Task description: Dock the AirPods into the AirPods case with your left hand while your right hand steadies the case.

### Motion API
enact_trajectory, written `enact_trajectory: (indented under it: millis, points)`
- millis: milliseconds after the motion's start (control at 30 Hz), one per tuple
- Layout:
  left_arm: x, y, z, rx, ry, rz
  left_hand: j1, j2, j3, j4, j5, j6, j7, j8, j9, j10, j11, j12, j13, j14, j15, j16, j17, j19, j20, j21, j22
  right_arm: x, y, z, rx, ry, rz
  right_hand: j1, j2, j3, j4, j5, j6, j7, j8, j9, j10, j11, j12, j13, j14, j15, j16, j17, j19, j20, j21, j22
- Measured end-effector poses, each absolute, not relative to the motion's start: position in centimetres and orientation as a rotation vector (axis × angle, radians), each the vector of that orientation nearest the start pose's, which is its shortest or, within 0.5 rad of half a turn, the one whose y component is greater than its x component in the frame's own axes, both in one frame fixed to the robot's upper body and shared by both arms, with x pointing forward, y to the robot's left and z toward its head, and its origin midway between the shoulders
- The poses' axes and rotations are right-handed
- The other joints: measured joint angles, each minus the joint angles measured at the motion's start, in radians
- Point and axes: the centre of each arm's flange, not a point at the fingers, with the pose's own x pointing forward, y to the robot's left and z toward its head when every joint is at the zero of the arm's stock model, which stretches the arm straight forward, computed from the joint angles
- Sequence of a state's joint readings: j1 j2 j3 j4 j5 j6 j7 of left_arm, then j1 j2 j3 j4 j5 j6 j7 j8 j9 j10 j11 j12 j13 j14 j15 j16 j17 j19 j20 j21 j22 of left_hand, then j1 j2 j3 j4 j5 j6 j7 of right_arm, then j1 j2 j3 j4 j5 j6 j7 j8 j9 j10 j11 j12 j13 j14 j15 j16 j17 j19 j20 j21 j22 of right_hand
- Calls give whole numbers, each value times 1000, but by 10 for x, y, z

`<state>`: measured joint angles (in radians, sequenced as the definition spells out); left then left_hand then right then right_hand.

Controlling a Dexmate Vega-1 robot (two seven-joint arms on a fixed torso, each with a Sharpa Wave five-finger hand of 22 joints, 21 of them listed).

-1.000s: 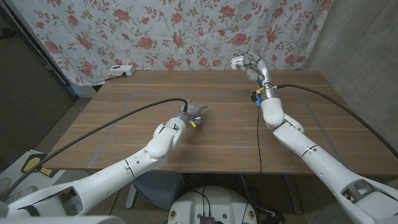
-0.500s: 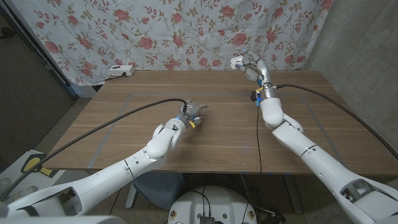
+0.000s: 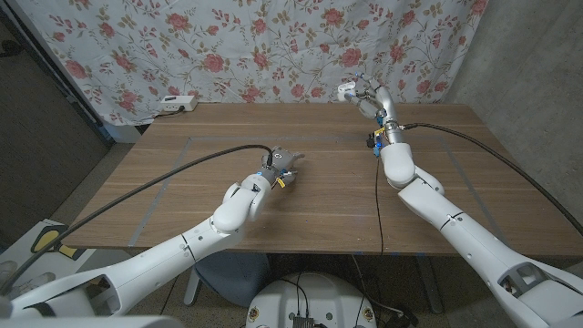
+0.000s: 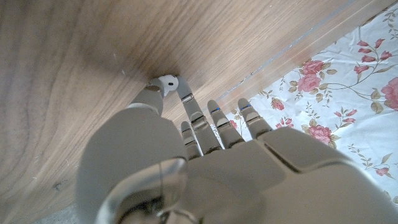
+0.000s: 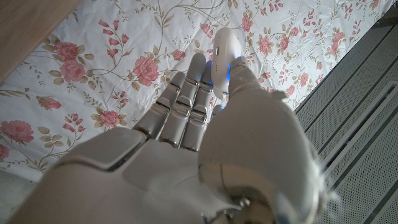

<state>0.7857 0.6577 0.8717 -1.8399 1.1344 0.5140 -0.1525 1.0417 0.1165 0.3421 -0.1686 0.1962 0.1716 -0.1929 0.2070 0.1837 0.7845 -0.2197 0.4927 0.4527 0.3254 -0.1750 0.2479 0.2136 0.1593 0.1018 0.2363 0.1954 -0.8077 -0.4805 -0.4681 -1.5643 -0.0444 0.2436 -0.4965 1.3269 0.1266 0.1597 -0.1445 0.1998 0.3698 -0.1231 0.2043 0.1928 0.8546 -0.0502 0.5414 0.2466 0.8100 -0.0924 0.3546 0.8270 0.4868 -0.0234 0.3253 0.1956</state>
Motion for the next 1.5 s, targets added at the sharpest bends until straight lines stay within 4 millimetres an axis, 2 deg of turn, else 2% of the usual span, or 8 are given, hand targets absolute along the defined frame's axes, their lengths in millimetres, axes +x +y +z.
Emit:
enact_trajectory:
  millis: [100, 600, 1500]
  points:
    - [580, 121, -47, 1819, -562, 143, 12, -12, 0, 0, 0, 0, 0, 0, 0, 1, -1, 9, 4, 0, 0, 0, 0, 0, 0, 0, 0, 590, -204, 56, -406, -982, -126, 0, 0, 0, 0, 0, 0, 0, 0, 0, 0, 0, 0, 0, 0, 0, 0, 0, 0, 0, 0, 0]
    - [572, 124, -31, 1768, -618, 191, 19, 0, 0, 0, 0, 0, 0, -4, 0, 7, -7, 14, 9, 0, 0, 0, 3, 11, 0, 0, 0, 587, -207, 53, -400, -983, -130, 0, 0, 0, 0, -1, 0, 0, 0, 0, 0, 0, 0, 0, 0, 0, -3, 0, 0, 0, 0, 0]
    - [557, 129, 15, 1723, -769, 257, 36, 16, 0, 0, 0, 5, -5, -8, 0, 12, -1, 18, 22, 2, 2, 0, 7, 11, 0, 0, 0, 579, -210, 50, -397, -983, -149, 0, 0, 0, 0, 0, 0, 0, 0, 0, 0, 0, 0, 0, 6, -2, -7, 0, -4, 4, 0, 0]
